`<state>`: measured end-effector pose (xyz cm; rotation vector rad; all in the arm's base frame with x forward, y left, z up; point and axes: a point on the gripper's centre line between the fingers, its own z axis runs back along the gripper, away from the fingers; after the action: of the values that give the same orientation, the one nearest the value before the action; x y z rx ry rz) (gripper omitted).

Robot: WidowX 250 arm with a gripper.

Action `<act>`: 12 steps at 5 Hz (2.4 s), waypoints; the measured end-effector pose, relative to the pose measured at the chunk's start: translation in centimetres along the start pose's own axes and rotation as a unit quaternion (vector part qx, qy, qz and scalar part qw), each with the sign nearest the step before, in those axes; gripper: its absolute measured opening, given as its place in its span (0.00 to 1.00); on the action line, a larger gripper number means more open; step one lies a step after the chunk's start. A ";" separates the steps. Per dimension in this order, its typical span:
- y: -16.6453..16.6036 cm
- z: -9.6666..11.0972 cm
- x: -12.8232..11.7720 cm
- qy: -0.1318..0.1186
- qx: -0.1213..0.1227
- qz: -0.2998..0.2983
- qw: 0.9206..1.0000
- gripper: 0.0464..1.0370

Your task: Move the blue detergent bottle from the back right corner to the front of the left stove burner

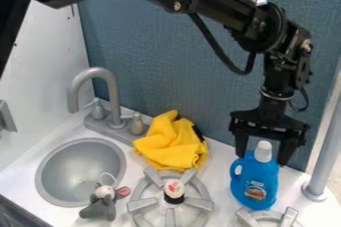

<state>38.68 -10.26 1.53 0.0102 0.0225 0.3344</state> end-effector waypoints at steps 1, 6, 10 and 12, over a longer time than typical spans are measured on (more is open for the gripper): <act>0.3 -0.9 0.6 -0.002 0.017 0.009 1.000 0.96; 1.5 0.3 0.0 -0.005 -0.005 0.015 1.000 0.40; 11.2 1.2 -9.8 0.039 0.056 -0.011 0.998 0.40; 11.8 -0.9 -13.3 0.074 0.050 -0.078 0.993 0.40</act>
<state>22.24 -3.48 1.08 0.0817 0.1859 0.1773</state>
